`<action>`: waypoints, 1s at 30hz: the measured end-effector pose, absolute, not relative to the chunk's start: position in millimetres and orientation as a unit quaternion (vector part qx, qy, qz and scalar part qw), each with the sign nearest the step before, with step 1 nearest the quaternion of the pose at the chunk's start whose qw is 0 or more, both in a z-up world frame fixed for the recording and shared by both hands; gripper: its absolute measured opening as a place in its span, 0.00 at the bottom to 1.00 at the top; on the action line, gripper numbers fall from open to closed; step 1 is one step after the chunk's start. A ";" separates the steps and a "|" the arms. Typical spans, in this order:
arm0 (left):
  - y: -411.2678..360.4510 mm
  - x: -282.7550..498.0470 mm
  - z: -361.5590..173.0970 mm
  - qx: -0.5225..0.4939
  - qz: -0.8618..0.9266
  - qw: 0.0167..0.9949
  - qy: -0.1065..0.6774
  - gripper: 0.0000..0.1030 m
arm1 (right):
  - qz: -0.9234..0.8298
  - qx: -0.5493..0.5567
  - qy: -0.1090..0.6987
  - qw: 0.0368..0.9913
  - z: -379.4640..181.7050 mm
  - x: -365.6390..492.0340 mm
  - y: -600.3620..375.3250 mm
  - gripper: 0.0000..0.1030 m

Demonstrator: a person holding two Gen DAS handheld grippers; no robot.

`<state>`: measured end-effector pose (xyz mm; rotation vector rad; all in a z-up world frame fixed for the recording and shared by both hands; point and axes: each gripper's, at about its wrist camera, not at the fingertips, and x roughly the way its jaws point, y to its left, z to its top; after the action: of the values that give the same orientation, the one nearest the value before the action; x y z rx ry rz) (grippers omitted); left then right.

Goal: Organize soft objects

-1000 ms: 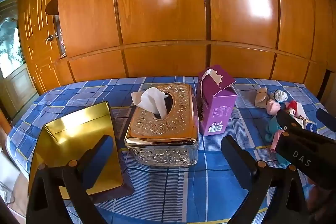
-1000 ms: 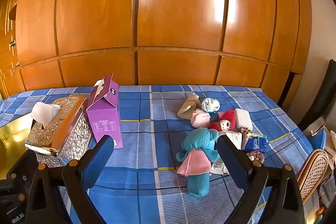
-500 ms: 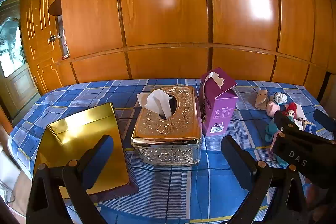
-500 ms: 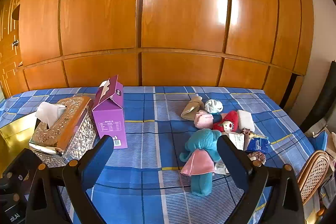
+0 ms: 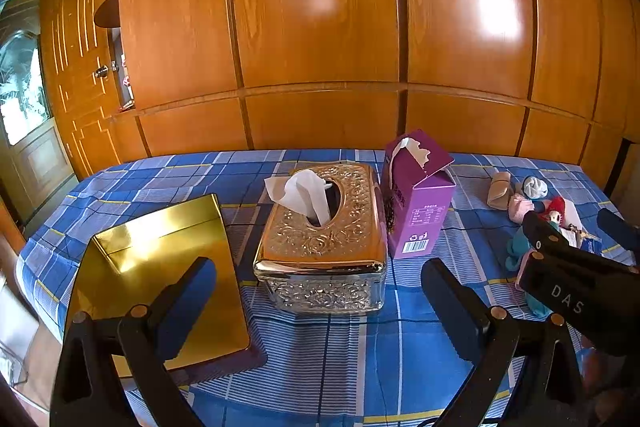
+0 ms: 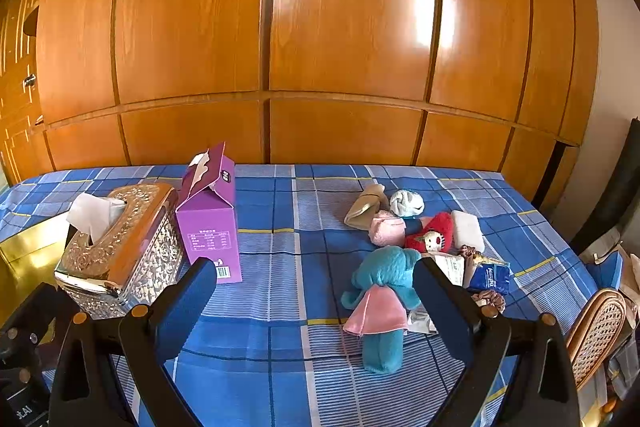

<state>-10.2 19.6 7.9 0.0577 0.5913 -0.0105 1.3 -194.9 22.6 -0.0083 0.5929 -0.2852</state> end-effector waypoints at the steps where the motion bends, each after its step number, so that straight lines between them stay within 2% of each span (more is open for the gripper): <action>1: 19.5 -10.3 7.8 0.028 -0.005 0.956 0.291 1.00 | -0.140 -0.004 0.291 0.946 22.9 1.4 -195.6 0.97; 30: 15.4 -14.5 9.5 0.033 -0.011 0.955 0.294 1.00 | -0.177 0.003 0.288 0.941 25.5 0.1 -227.4 0.97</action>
<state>-14.5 15.4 9.5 0.0661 0.5971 -0.0228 0.1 -227.4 25.5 0.0058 0.5875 -0.3611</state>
